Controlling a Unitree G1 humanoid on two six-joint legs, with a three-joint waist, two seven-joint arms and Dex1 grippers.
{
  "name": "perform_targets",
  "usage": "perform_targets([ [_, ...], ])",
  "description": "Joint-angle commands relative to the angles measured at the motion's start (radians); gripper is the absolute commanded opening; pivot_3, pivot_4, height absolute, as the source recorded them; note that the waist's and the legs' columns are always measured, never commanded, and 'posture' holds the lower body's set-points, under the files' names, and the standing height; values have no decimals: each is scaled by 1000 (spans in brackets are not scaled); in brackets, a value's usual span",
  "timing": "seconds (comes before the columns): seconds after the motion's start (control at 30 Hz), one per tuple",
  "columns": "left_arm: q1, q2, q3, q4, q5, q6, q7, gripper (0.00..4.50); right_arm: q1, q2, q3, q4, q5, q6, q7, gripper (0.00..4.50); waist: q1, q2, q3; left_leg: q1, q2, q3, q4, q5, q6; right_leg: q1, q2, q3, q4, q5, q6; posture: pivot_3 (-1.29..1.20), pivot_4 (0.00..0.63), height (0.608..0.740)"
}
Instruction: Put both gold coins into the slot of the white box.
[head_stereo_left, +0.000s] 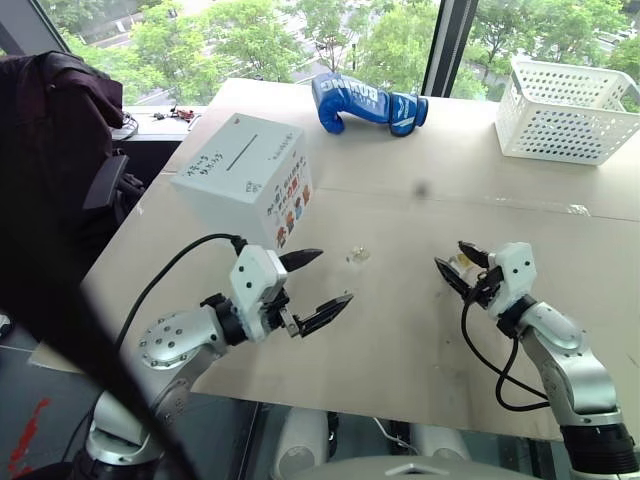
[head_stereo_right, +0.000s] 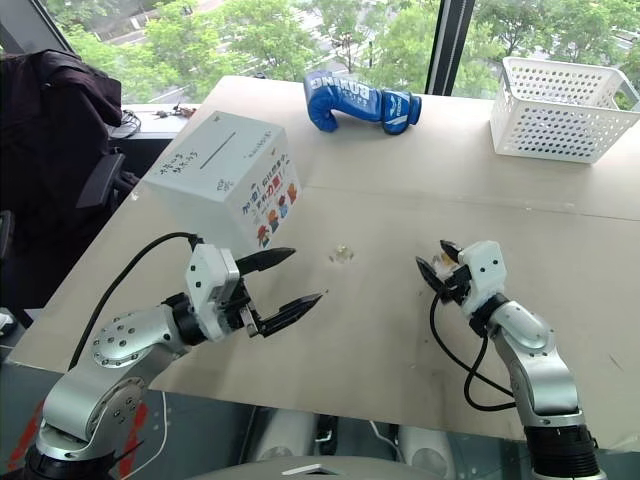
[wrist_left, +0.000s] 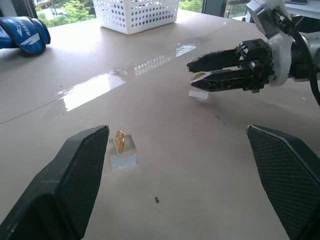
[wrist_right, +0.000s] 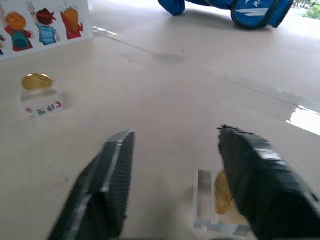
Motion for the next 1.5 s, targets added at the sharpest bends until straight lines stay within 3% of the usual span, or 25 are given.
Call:
perform_targets([
  [0.03, -22, 3, -5, -34, -10, 9, 13, 4500, -6, -3, -25, -16, -2, 11, -21, 1184, -1, 0, 0, 0, 0, 0, 0, 0, 0, 0, 2, 0, 0, 0, 0, 0, 150, 704],
  [0.07, -25, 4, -8, -35, -8, 12, 13, 4500, -5, -4, -28, -14, -2, 11, -22, 704, -1, 0, 0, 0, 0, 0, 0, 0, 0, 0, 2, 0, 0, 0, 0, 0, 150, 704],
  [0.43, -60, 6, -16, -34, -9, 33, 21, 4500, -3, 24, -62, 1, -16, -79, -56, 704, -1, 0, 0, 0, 0, 0, 0, 0, 0, 0, 1, 1, 0, 0, 0, 0, 150, 704],
  [0.7, -77, 2, -34, -31, 1, 35, 32, 4500, 7, 11, -57, 24, -16, -43, -56, 704, -1, 0, 0, 0, 0, 0, 0, 0, 0, 0, 0, 1, 0, 0, 0, 0, 150, 704],
  [0.8, -80, 3, -35, -30, -1, 35, 34, 4500, 15, 12, -59, 19, -14, -38, -50, 1552, -1, 0, 0, 0, 0, 0, 0, 0, 0, 0, 0, 1, 0, 0, 0, 0, 150, 704],
  [1.0, -79, 5, -36, -32, -3, 37, 35, 4500, 16, 15, -55, 17, -12, -25, -52, 4410, -1, 0, 0, 0, 0, 0, 0, -2, -3, -1, -1, 1, 0, 0, 0, 0, 150, 704],
  [1.13, -76, 6, -37, -35, -2, 38, 35, 4500, 17, 16, -51, 14, -5, -16, -44, 4469, -1, 0, 0, 0, 0, 0, 0, -2, -3, -1, -1, 1, -1, 0, 0, 0, 150, 704],
  [1.23, -75, 7, -36, -38, -3, 41, 36, 4500, 14, 20, -49, 13, -2, -16, -38, 3660, -1, 0, 0, 0, 0, 0, 0, -2, -4, -1, -1, 0, -1, 0, 0, 0, 150, 704],
  [1.47, -74, 10, -37, -40, -2, 43, 36, 4500, 16, 21, -44, 18, -4, -19, -30, 87, -1, 0, 1, -1, 0, 0, 0, -2, -4, -1, -1, 0, -1, 0, 0, 0, 150, 704],
  [1.5, -73, 11, -38, -40, -2, 44, 36, 4500, 17, 20, -42, 20, -6, -18, -30, 32, -1, 0, 1, -1, 0, 0, 0, -2, -4, -1, -1, 0, -1, 0, 0, 0, 150, 704],
])
